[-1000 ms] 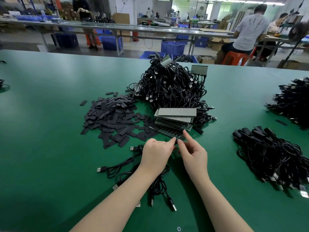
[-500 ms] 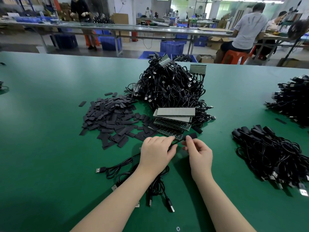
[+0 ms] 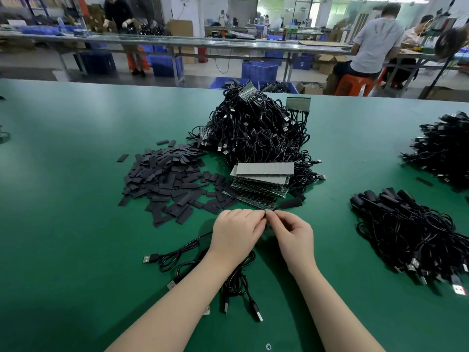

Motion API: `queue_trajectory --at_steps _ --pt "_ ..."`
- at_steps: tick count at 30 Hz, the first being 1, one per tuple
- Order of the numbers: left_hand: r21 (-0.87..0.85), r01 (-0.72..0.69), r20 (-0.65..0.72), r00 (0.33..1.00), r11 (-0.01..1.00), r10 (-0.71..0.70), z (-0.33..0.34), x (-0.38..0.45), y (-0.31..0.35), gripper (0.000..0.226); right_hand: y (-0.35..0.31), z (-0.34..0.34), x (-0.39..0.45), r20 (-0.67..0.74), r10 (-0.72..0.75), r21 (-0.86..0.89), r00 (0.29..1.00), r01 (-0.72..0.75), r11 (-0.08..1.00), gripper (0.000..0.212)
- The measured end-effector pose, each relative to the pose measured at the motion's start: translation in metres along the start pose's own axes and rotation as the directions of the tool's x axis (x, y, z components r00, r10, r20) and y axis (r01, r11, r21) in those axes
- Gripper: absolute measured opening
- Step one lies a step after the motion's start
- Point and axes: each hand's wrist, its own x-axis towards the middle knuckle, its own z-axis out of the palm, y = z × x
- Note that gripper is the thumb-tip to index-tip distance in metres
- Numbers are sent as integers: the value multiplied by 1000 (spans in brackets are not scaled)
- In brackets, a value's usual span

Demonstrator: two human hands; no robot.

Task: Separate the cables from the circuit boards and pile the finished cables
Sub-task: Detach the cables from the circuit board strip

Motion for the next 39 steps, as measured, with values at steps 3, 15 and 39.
queue_trajectory --at_steps 3,15,39 --pt "-21 60 33 998 998 -59 -4 1 2 42 2 -1 2 -190 46 156 981 -16 988 11" --pt "-25 104 100 990 994 -101 -12 3 7 47 -46 -44 10 -649 -1 191 760 165 968 16" --pt "16 103 98 990 995 -104 2 4 1 37 -43 -114 48 -58 -600 -872 798 252 420 20"
